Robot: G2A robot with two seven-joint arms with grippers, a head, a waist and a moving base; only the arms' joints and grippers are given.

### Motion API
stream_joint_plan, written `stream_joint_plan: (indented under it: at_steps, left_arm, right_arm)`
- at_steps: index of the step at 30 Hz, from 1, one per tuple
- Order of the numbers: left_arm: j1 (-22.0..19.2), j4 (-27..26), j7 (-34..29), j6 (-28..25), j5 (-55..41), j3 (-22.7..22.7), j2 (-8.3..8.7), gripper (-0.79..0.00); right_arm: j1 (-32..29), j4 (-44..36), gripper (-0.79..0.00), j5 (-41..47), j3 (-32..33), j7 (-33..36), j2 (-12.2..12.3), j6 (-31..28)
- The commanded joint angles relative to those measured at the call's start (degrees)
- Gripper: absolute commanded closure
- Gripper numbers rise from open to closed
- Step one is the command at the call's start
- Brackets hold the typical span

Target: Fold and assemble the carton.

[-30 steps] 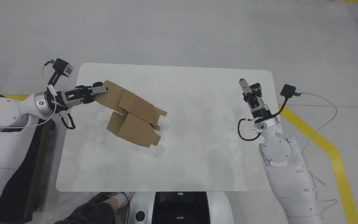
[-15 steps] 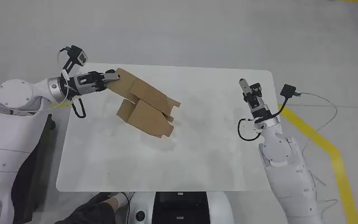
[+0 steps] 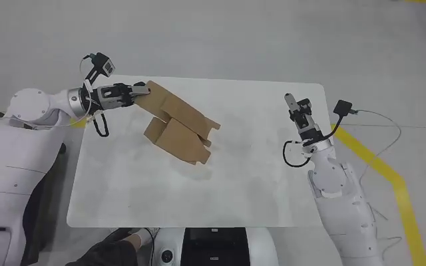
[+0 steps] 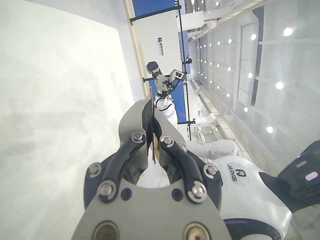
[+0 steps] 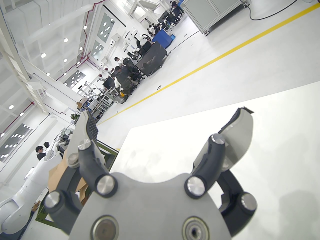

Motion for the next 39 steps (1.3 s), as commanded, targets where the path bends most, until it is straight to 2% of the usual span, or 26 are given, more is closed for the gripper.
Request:
stream_joint_plan:
  at_steps: [1,10,16,21,29,32,39]
  left_arm:
    - [0.0,0.0,0.0,0.0,0.0,0.0,0.0,0.0]
    - [0.0,0.0,0.0,0.0,0.0,0.0,0.0,0.0]
    - [0.0,0.0,0.0,0.0,0.0,0.0,0.0,0.0]
    - [0.0,0.0,0.0,0.0,0.0,0.0,0.0,0.0]
    - [0.0,0.0,0.0,0.0,0.0,0.0,0.0,0.0]
    - [0.0,0.0,0.0,0.0,0.0,0.0,0.0,0.0]
    - [0.0,0.0,0.0,0.0,0.0,0.0,0.0,0.0]
  right_arm:
    - [0.0,0.0,-0.785,0.0,0.0,0.0,0.0,0.0]
    - [-0.12,0.09,-0.785,-0.05,-0.02,0.27,0.0,0.54]
    - [-0.27,-0.36,-0.785,7.9,-3.43,10.29,-0.23,0.69]
    - [-0.82,-1.15,-0.785,17.82,-5.8,23.44,-0.06,0.66]
    - [-1.63,-1.14,-0.785,34.63,-8.63,40.06,0.17,1.88]
    - [-1.48,-0.69,-0.785,38.11,-10.04,43.16,0.1,1.16]
    - [-1.19,0.22,-0.785,41.4,-12.73,44.73,-0.18,-3.12]
